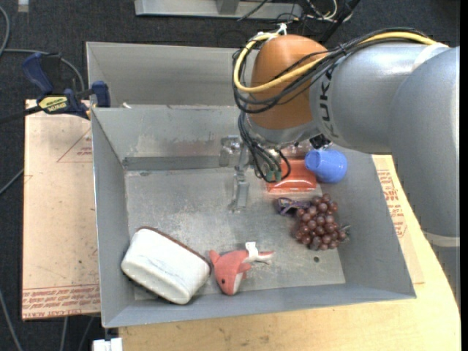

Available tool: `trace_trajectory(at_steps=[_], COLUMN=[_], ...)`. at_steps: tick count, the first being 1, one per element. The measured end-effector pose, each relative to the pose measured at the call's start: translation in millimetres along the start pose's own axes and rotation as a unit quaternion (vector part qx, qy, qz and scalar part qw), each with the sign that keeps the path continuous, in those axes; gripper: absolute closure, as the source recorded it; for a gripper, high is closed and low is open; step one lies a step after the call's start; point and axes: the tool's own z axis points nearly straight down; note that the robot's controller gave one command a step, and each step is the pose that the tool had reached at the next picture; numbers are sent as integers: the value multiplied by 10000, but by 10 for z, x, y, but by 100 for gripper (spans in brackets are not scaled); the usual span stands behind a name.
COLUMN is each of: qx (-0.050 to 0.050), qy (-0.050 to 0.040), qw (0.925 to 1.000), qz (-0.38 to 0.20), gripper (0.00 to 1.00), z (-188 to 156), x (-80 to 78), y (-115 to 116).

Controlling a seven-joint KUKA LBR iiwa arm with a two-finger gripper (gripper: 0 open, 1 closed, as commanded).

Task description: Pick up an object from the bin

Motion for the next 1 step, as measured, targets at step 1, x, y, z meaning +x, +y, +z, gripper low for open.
trace_trajectory(at_steps=[1], qx=[-2], qy=[-31], qw=[10000], qz=[6], gripper=[0], z=[-51], x=[-12], y=[-3])
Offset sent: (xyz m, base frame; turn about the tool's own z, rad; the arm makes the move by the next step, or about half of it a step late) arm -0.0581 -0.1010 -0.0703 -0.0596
